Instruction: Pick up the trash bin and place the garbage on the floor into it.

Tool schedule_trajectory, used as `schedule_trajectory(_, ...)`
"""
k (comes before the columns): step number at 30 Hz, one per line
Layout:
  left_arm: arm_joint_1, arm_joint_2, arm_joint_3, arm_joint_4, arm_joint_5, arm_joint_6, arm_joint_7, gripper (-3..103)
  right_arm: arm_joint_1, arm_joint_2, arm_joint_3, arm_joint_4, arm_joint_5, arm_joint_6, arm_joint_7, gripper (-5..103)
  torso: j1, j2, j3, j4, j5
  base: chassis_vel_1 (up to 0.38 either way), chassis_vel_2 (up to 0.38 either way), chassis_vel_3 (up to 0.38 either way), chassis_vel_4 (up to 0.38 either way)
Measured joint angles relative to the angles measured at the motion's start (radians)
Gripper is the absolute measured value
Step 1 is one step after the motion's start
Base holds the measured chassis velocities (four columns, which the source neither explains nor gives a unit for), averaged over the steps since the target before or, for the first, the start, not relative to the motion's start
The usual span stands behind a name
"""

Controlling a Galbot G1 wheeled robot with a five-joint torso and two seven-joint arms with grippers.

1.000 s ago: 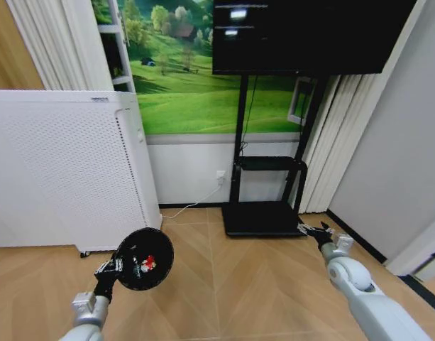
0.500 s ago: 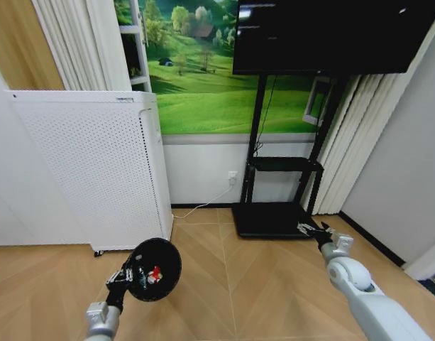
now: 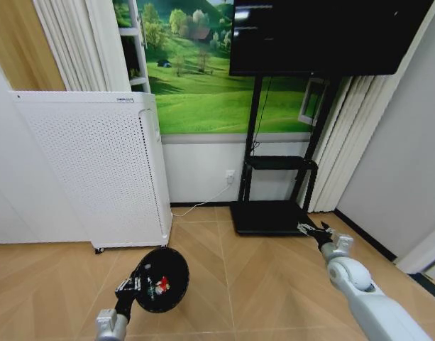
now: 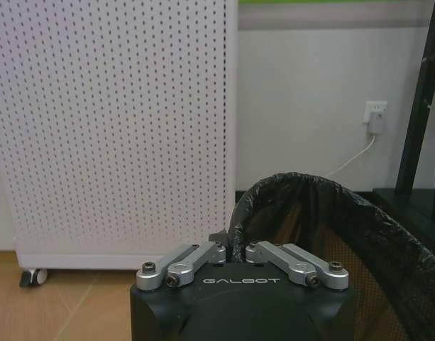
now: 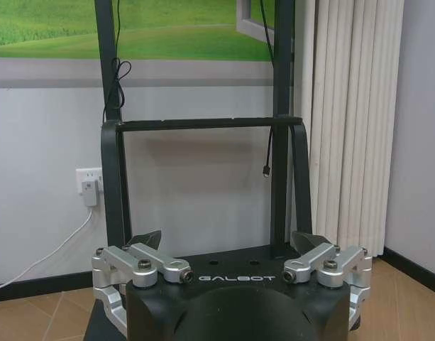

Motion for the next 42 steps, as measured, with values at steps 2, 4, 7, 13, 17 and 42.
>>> schedule_trajectory(2,0.002,0.009,0.024,0.018,-0.013,0.01,-0.009,7,0.0,0.0,0.0,0.0,0.0,0.0,0.0,100,0.0,0.0,0.0,0.0001,-0.0001,0.0,0.0,0.0,0.0)
schedule_trajectory(4,0.003,0.011,0.046,0.029,-0.011,0.012,-0.012,7,0.0,0.0,0.0,0.0,0.0,0.0,0.0,100,0.0,0.0,0.0,0.0001,-0.0001,0.0,0.0,0.0,0.0)
schedule_trajectory(7,0.003,0.008,0.082,0.04,0.003,0.015,-0.018,7,0.0,0.0,0.0,0.0,0.0,0.0,0.0,100,0.0,0.0,0.0,0.0,-0.0001,0.0,0.0,0.0,0.0)
schedule_trajectory(13,0.041,0.012,0.131,0.04,0.02,0.031,-0.035,7,0.0,0.0,0.0,0.0,0.0,0.0,0.0,100,0.0,0.0,0.0,-0.0001,-0.0002,0.0,0.0,0.0,0.0)
schedule_trajectory(17,0.086,0.031,0.129,0.032,0.025,0.031,-0.041,7,0.0,0.0,0.0,0.0,0.0,0.0,0.0,100,0.0,0.0,0.0,0.0,-0.0001,0.0,0.0,0.0,0.0)
schedule_trajectory(42,0.223,0.06,0.063,0.018,0.031,-0.012,-0.061,15,0.0,0.0,0.0,0.0,0.0,0.0,0.0,100,0.0,0.0,0.0,0.0,0.0001,0.0,0.0,0.0,0.0)
